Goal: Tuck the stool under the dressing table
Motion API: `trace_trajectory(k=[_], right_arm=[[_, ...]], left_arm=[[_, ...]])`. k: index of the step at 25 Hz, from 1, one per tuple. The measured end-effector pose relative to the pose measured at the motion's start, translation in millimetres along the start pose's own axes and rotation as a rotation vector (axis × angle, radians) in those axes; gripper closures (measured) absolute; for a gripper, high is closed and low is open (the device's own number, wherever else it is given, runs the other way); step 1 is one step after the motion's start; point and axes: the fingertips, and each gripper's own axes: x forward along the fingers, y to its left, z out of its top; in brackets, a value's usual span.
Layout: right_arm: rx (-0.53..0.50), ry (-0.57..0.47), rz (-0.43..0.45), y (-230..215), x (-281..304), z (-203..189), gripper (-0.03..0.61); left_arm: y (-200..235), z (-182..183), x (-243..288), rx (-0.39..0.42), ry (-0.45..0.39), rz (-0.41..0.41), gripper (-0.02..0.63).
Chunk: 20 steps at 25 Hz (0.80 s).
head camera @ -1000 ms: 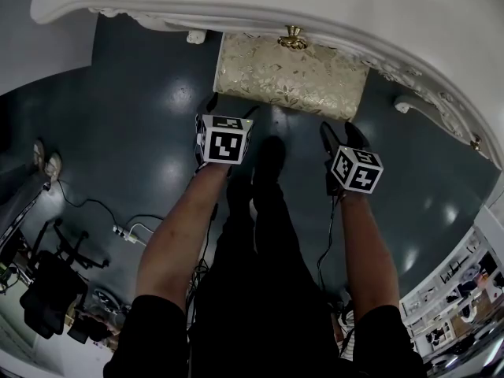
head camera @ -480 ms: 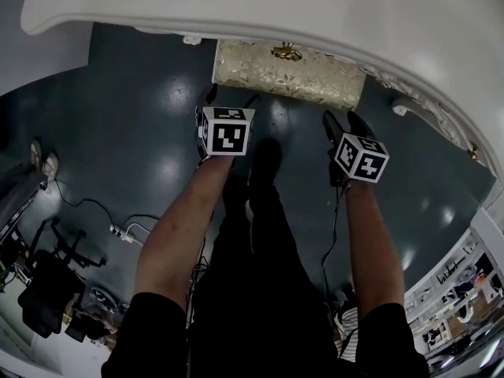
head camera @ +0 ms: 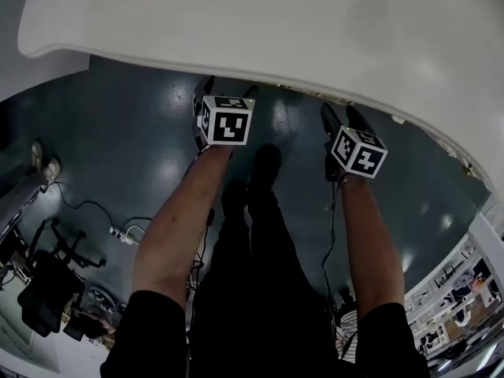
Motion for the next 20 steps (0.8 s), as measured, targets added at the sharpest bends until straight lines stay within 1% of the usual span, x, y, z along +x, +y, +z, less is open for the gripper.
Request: trace_trajectory(k=[4,8,10,13,14,17,18,19,20], right_arm=[[0.001,-0.025,-0.018,-1.6,1.8,10.2,0.270],[-0.012,-0.014,0.021,1.6,5.0,14.1,0.270],[-0.023,-0.011,0.038,6.3,7.3,12.5,0.270],[-0.020,-0.024,0.044,8.8,11.8,14.5,0.270],[-0.014,-0.029,0.038,8.6,14.0,16.3,0.270],[0.005,-0.044,0.021,9.4,20.6,24.6,0.270],[0.004,-0.049,0.016,9.9,22.2,28.1,0.270],[0.000,-0.054,0.011,10.0,23.5,31.7,0.270],[-0.005,-0.057,0.007,9.3,24.3,35.0,0.270]], left_arm=[[-0.4,2.6,-2.4,-0.018,-0.025,0.002,0.184],[4.6,13.5,3.8,-0.039,-0.034,0.011,0.184],[10.9,16.6,8.2,-0.036,-0.023,0.021,0.184],[16.1,8.9,20.1,-0.026,0.033,0.027,0.184],[12.9,13.7,24.5,-0.016,0.016,0.007,0.184],[-3.9,59.0,31.6,0.027,-0.169,-0.093,0.184],[-5.6,68.3,32.2,0.031,-0.206,-0.109,0.184],[-5.2,72.3,31.8,0.032,-0.216,-0.115,0.184],[-2.8,70.8,30.6,0.029,-0.199,-0.108,0.184]])
